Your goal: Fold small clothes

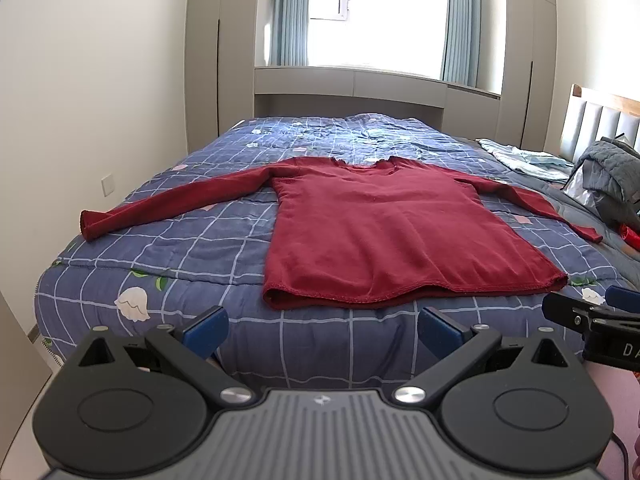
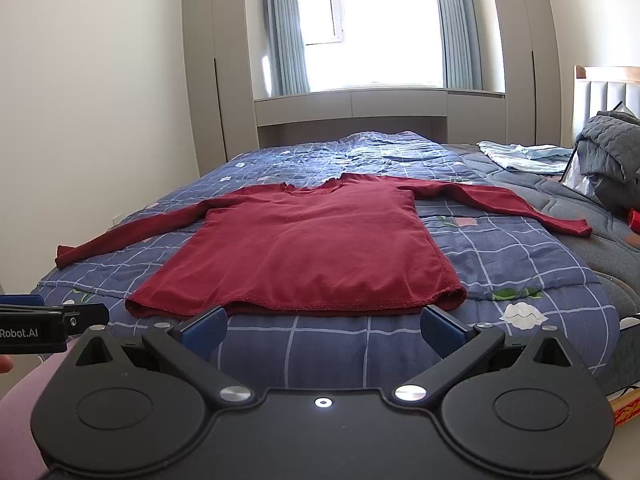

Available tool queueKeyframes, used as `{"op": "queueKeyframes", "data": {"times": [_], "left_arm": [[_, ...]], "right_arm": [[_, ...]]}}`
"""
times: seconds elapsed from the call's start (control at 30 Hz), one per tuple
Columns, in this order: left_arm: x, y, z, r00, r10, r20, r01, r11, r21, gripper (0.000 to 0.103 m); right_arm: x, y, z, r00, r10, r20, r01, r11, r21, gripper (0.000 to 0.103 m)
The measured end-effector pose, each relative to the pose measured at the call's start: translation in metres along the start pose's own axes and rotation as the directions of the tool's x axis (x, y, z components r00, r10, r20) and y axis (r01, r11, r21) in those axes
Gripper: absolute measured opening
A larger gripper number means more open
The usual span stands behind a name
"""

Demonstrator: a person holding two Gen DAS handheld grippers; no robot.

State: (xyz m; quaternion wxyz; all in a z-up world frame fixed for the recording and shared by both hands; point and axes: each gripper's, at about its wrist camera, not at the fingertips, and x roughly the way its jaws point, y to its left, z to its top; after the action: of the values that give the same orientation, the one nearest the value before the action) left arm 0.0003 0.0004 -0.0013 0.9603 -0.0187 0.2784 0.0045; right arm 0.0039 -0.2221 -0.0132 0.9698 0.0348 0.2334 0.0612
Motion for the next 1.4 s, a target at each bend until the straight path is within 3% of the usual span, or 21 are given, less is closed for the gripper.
{"op": "queueKeyframes", "data": {"times": [1.4], "left_arm": [[0.0021, 0.0010, -0.0011, 1.000, 0.003, -0.012, -0.003, 1.000, -0.003, 0.103]], "right_arm": [[0.0009, 0.0006, -0.0002, 1.000, -0.002, -0.003, 0.002, 1.000, -0.004, 0.103]]}}
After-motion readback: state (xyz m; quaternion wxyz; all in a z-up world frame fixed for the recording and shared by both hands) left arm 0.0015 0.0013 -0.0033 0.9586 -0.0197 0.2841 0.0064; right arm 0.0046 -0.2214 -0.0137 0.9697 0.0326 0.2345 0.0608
